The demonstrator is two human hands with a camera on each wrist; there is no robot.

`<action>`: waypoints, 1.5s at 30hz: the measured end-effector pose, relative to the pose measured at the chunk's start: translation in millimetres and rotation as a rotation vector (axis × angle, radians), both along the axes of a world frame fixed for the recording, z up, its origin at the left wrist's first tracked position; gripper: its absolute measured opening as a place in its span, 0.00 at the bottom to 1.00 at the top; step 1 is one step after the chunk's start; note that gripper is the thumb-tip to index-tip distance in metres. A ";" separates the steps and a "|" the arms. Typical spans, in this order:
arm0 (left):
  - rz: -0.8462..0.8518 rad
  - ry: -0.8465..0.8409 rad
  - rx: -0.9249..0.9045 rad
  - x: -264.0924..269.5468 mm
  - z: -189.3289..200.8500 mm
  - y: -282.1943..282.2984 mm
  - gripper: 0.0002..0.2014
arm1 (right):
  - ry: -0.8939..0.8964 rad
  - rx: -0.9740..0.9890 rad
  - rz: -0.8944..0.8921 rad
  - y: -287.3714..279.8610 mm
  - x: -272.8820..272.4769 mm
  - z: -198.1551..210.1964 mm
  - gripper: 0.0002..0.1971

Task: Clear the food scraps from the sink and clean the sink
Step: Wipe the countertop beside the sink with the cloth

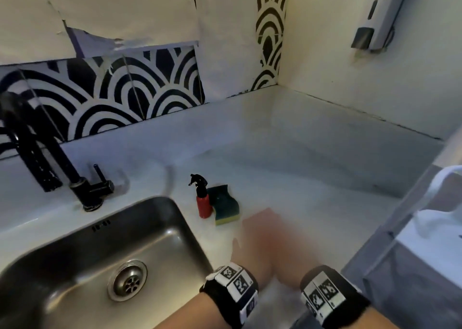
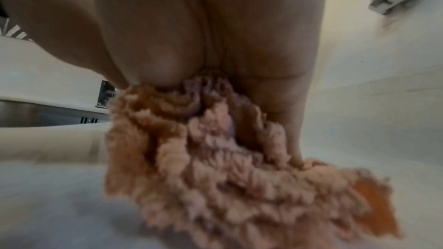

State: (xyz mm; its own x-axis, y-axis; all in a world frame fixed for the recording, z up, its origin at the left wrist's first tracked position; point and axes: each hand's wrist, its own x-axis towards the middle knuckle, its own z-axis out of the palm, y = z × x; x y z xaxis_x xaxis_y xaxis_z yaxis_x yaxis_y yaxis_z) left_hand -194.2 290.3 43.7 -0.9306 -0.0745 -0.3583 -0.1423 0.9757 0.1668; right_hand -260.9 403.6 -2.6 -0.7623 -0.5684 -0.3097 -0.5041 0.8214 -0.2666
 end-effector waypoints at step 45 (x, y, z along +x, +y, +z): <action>0.591 0.128 0.006 -51.4 13.6 -53.3 0.31 | 0.343 -0.238 0.408 -103.9 -157.4 24.5 0.29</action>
